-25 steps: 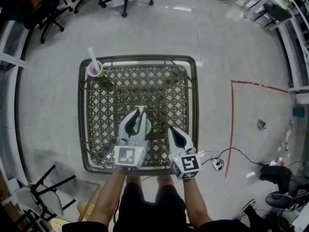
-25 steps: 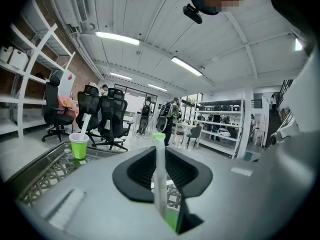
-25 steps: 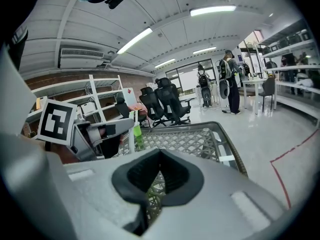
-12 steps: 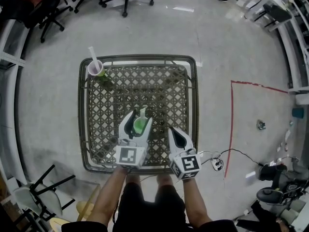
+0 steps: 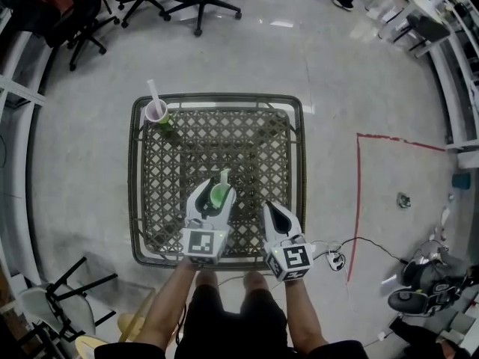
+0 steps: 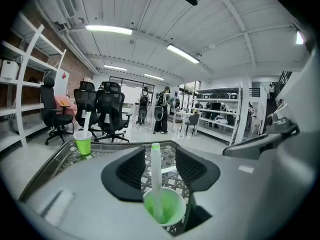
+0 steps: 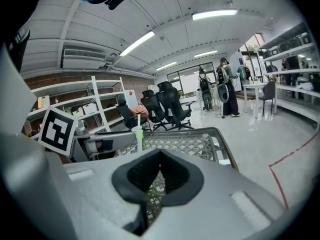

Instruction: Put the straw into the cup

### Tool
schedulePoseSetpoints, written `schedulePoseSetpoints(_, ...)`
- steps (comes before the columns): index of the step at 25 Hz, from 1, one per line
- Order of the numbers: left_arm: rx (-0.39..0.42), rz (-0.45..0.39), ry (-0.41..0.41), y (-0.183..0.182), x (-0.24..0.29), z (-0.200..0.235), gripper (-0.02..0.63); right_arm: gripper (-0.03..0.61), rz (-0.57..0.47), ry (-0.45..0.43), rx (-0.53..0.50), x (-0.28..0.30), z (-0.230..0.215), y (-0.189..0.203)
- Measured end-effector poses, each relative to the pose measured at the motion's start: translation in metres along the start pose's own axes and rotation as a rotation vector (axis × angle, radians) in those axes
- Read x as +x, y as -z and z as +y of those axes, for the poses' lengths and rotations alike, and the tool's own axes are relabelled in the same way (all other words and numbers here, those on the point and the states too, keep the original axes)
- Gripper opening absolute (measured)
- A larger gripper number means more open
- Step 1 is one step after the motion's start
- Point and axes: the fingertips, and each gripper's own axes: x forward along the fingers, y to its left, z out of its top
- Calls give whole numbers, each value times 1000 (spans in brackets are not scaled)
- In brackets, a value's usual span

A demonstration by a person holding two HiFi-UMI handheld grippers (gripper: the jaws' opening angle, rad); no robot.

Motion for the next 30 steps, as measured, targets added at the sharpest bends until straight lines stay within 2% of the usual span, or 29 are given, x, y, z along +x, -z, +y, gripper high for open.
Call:
schedulePoseSetpoints(5, 27, 24, -17, -11, -14, -3, 154, 3, -19, -16, -19, -10, 6, -19)
schedulePoseSetpoints(9, 82, 47, -39, -19, -25, -5, 106, 3, -48, -21, -27, -19, 11, -35)
schedulePoseSetpoints(17, 68, 24, -75, -55, -58, -16, 17, 3, -101, -43, -56, -46, 28, -70)
schedulePoseSetpoints(23, 103, 16, -82, -73, -92, -24, 6, 3, -157, -54, -77, -74, 45, -96)
schedulePoseSetpoints(30, 98, -34, -83, -111, -135, -37, 5, 3, -207, -67, -120, -107, 68, -123)
